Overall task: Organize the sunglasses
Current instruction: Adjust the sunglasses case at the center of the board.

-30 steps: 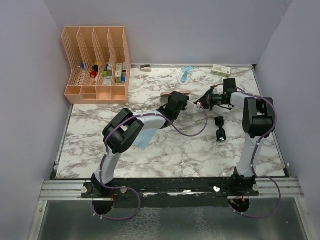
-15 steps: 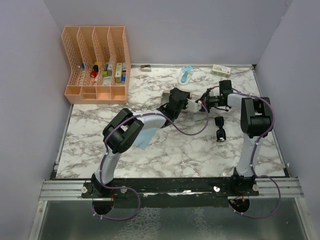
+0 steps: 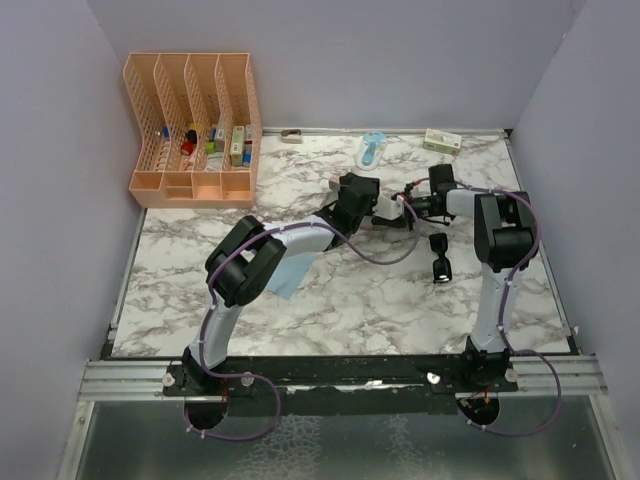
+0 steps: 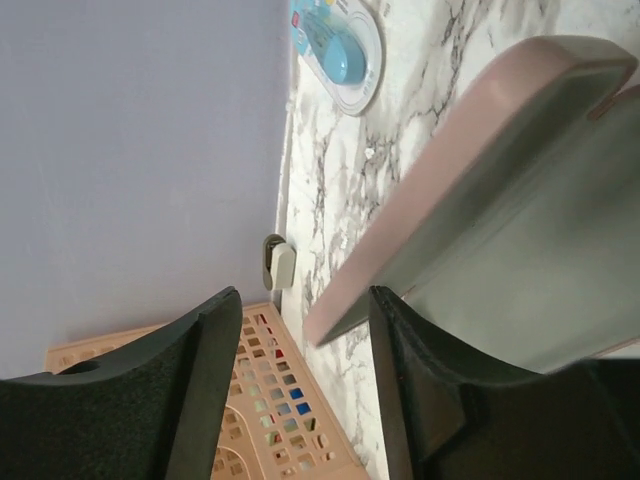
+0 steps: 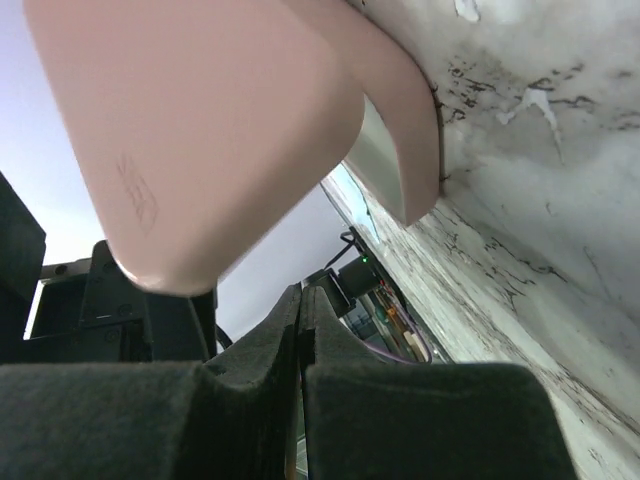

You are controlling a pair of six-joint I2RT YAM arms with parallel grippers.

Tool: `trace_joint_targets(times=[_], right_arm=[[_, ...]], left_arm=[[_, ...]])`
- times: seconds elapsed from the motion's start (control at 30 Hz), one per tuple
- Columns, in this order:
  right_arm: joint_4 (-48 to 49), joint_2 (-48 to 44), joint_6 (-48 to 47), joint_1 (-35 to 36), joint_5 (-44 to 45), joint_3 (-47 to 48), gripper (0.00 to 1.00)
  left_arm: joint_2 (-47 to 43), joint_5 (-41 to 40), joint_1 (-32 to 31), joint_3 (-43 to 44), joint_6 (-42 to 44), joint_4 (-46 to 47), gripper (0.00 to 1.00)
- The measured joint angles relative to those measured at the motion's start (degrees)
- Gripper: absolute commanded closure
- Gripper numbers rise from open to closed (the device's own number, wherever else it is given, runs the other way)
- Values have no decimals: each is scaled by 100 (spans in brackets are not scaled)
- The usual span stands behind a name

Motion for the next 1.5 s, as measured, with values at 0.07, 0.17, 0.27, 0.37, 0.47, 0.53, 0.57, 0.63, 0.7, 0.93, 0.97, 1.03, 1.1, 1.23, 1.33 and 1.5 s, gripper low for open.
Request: trace_joint_targets(times=[0.07, 0.17, 0.27, 0.37, 0.47, 0.53, 0.57, 0.63, 0.7, 0.93, 0.97, 1.03, 1.1, 1.23, 1.33, 1.5], right_arm=[[2, 33, 20, 26, 17, 33, 99], [-2, 63, 39, 28, 24, 98, 99], [-2, 118, 42, 42, 31, 199, 99], [-2, 144, 44, 52, 63, 249, 99], [-7, 162, 44, 57, 111, 262, 99], [-15, 177, 42, 63, 157, 262, 99], [-22, 184, 42, 68, 175, 262, 99], [-26, 208, 39, 72, 234, 262, 99], [-9, 219, 22, 87, 293, 264, 99], [173, 282, 120, 175, 415, 321, 99], [181, 319, 133, 186, 431, 385, 99], [175, 411, 155, 214, 503, 549, 99], [136, 476, 175, 216, 581, 678, 99], [-125, 708, 164, 219, 750, 1167, 99], [-372, 898, 122, 219, 859, 1561, 99], [-708, 1134, 22, 219, 887, 2013, 99]], left_arm=[[7, 0, 20, 37, -114, -186, 41], [55, 0, 76, 291, -326, -533, 41], [131, 2, 136, 636, -546, -857, 41], [146, 4, 203, 833, -719, -1130, 41], [146, 7, 258, 876, -811, -1333, 41], [164, 4, 310, 970, -905, -1591, 41], [201, 2, 352, 1143, -999, -1843, 41], [326, 7, 420, 1657, -1220, -2398, 40], [520, 35, 498, 2476, -1569, -3086, 40], [507, 111, 911, 4044, -2435, -4164, 41], [490, 109, 975, 4079, -2522, -4262, 41], [487, 114, 1099, 4096, -2702, -4474, 41], [492, 140, 1257, 4081, -2916, -4787, 41], [492, 310, 1530, 4063, -3292, -5211, 41], [492, 422, 1733, 3991, -3486, -5410, 41], [490, 522, 1915, 3665, -3639, -5532, 41]])
